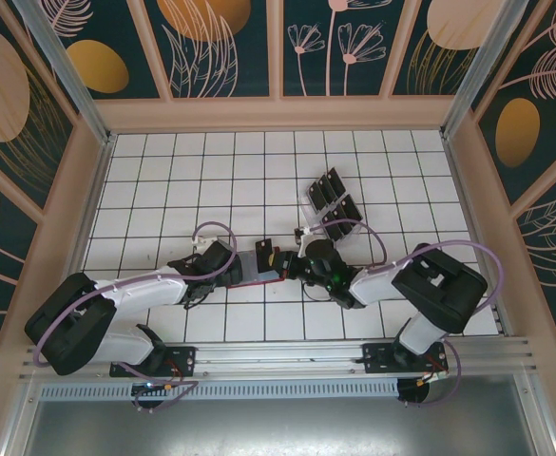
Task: Put the credit cards into the card holder
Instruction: Insert the credit card into the card slot.
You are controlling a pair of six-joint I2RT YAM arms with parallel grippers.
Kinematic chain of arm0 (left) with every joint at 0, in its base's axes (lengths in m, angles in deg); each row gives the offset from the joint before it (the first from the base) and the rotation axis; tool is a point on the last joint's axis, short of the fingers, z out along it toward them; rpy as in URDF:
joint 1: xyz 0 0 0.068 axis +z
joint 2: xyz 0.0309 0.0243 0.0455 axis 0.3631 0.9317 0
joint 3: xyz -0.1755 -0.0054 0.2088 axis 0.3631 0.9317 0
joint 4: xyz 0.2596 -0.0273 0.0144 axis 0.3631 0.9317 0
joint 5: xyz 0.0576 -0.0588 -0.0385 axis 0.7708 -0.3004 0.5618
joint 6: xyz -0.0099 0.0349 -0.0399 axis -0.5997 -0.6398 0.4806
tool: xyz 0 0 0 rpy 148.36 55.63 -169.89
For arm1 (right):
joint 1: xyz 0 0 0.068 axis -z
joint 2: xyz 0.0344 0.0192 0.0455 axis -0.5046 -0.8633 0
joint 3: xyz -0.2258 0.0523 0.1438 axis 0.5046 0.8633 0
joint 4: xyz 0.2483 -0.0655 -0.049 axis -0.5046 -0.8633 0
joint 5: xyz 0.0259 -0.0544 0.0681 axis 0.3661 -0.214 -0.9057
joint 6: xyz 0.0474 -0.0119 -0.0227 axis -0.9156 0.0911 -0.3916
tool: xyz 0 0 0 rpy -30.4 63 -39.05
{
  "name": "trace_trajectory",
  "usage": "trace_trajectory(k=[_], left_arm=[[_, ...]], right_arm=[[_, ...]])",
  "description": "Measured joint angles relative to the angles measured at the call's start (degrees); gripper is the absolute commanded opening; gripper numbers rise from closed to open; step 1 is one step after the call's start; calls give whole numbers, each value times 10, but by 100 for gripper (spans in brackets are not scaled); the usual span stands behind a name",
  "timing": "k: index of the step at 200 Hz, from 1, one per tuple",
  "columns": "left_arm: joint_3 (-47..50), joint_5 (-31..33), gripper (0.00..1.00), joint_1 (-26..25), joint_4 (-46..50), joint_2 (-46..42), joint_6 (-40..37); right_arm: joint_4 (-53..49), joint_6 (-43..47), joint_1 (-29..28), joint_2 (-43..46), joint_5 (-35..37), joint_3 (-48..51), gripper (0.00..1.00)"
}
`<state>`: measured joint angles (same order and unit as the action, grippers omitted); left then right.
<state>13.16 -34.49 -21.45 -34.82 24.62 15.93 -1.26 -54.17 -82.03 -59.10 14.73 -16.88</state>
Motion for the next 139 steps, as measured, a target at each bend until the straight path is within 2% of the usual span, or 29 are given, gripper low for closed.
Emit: trace_trajectory(k=[139], left_arm=[[5, 0, 99, 0, -9, 0, 4]], right_arm=[[82, -36, -1, -90, -27, -2, 0]])
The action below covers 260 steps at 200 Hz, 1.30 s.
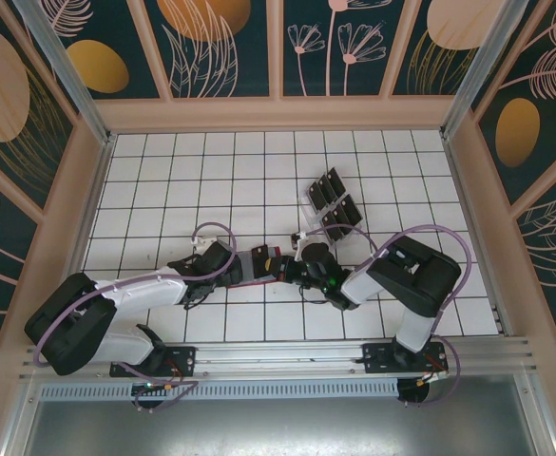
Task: Put the credit cards into the card holder
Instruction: Insert the credit card into the card slot.
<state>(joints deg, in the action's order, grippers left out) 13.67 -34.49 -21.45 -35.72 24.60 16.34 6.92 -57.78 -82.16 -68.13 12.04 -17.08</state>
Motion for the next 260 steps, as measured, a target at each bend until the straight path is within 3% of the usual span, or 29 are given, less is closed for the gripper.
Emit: trace_trajectory(k=[260], left_arm=[[8, 2, 99, 0, -9, -5, 0]], right_arm=[[103, -95, -4, -50, -9, 22, 0]])
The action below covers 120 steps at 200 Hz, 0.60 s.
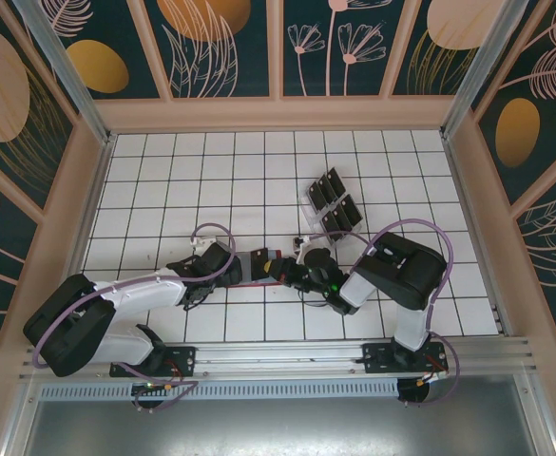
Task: Put the credit cards into the card holder
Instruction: Insert the credit card into the card slot.
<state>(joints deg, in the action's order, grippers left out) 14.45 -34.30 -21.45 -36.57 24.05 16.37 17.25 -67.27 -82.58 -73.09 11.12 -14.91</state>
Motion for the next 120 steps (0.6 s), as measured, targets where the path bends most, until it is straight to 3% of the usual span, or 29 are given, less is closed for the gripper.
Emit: trace_trajectory(k=[120], left_arm=[[3, 0, 98, 0, -2, -2, 0]], right_arm=[[33, -31, -1, -30, 0, -3, 0]])
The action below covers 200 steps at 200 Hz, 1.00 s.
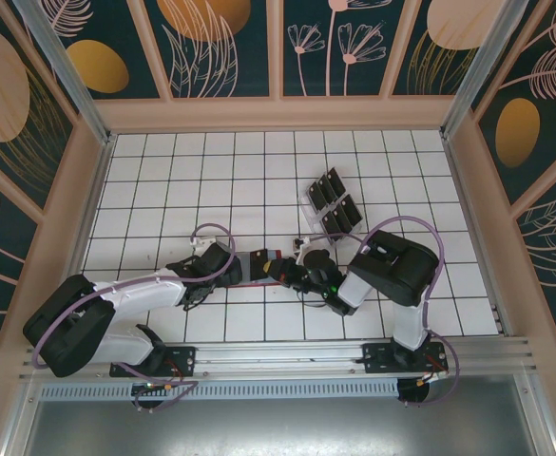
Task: Put the credit cards into the card holder
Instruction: Insert the credit card into the card slot.
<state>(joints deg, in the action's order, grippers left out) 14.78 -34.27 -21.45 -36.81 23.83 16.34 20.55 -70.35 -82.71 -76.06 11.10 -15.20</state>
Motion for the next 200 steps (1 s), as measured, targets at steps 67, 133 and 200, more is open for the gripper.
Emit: trace_trajectory(k=[67, 133, 200], left_arm=[[4, 2, 98, 0, -4, -3, 0], [5, 2, 98, 0, -4, -4, 0], [5, 2, 98, 0, -6, -4, 0]], right_arm=[[16, -10, -6, -17, 0, -8, 0], [26, -19, -9, -17, 0, 3, 0], [31, -21, -9, -17, 4, 9, 0]])
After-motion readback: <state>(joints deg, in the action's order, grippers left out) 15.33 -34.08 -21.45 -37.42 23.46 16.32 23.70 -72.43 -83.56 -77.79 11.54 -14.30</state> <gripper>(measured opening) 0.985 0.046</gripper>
